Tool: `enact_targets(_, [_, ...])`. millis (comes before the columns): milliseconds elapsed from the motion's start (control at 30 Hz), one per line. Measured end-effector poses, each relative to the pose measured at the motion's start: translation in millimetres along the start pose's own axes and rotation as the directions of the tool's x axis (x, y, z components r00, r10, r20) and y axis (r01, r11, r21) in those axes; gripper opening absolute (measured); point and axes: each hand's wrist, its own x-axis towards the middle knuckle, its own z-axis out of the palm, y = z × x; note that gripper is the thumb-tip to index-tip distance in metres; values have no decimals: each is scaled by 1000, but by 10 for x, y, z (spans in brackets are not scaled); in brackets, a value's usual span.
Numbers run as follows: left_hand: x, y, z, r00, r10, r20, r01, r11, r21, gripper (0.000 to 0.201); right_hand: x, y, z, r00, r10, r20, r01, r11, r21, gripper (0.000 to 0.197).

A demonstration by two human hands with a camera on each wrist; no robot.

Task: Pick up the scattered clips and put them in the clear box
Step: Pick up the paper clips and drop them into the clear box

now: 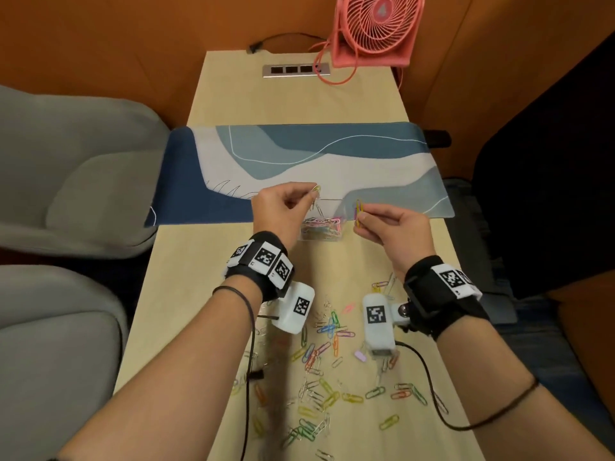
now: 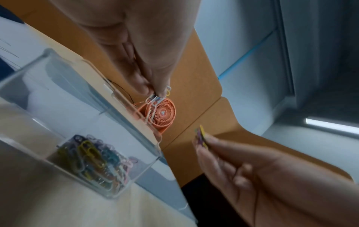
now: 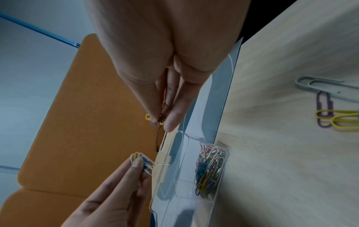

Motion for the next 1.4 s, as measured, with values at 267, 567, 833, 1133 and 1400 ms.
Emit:
enact_targets(267, [-58,-215,44,983,96,156,-127,971,203,23,216,71,157,985,-172,7,168,951,-259,14])
enact_targets(567, [-230,-309,-138,980,177,92,-188,974,129,22,288,101,363,879,-438,185,426,552,-717,13])
enact_targets(833, [-543,-380,-403,987,140,84,-154,970,188,25,398,190,445,885,-362,293,383,208,-900,16])
enact_targets(1133, [-1326,-278,-854,959,-17,282,-57,966,252,17,-610,166,11,925,-229,304,351,205,-914,20])
enact_targets(1400, [-2554,-487,-1271,940,-189,286,27,873,487,19,-1741,698,-795,996,70,-64,-72,116,-991,44])
